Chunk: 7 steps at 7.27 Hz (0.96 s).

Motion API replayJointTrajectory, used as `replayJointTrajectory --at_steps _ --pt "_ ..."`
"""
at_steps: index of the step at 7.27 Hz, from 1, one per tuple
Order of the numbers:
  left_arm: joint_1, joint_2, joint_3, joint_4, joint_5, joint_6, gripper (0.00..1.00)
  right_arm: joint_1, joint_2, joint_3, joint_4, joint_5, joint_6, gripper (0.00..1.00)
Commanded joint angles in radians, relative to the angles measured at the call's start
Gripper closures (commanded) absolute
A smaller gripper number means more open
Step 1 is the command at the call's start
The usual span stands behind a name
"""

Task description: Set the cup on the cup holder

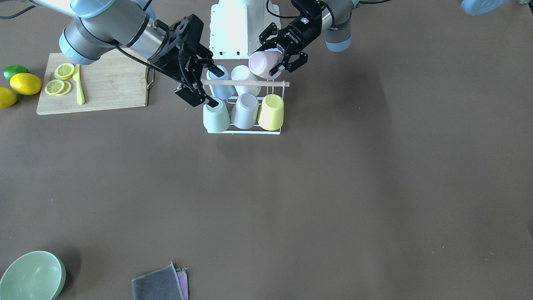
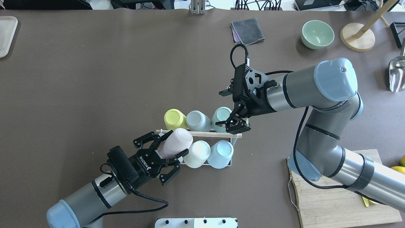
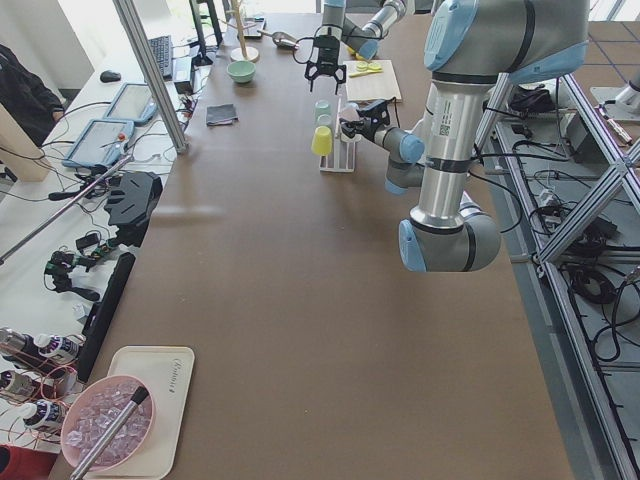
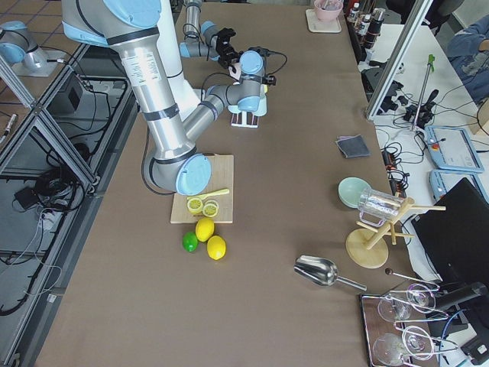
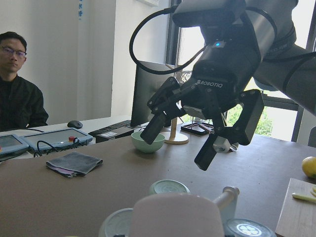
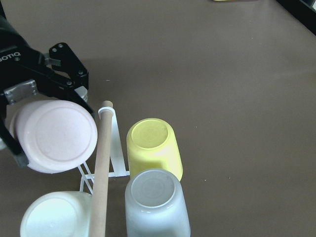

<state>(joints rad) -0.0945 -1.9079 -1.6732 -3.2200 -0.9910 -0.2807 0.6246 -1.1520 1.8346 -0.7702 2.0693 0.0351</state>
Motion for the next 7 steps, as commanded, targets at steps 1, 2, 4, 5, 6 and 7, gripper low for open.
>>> replayJointTrajectory --at_steps 1,2,4,5,6,7 --pt "0.002 0.006 0.001 -0.02 0.0 0.005 0.02 0.0 0.0 0.0 0.0 0.0 0.0 0.0" --pt "0.005 0.009 0.004 -0.053 0.002 0.027 0.02 0.0 0.003 0.002 -0.001 0.0 0.002 0.0" --pt "0.007 0.015 0.006 -0.08 0.0 0.037 0.02 -0.002 0.015 0.03 -0.085 0.006 0.002 0.0" --pt "0.007 0.013 0.006 -0.08 0.0 0.037 0.02 -0.003 0.023 0.064 -0.16 0.006 0.002 0.0" --pt "0.007 0.012 0.001 -0.08 0.0 0.037 0.02 -0.003 0.026 0.099 -0.228 0.008 0.002 0.0" --pt "-0.002 0.01 0.0 -0.072 0.002 0.037 0.02 -0.003 0.028 0.157 -0.341 0.008 0.002 0.0"
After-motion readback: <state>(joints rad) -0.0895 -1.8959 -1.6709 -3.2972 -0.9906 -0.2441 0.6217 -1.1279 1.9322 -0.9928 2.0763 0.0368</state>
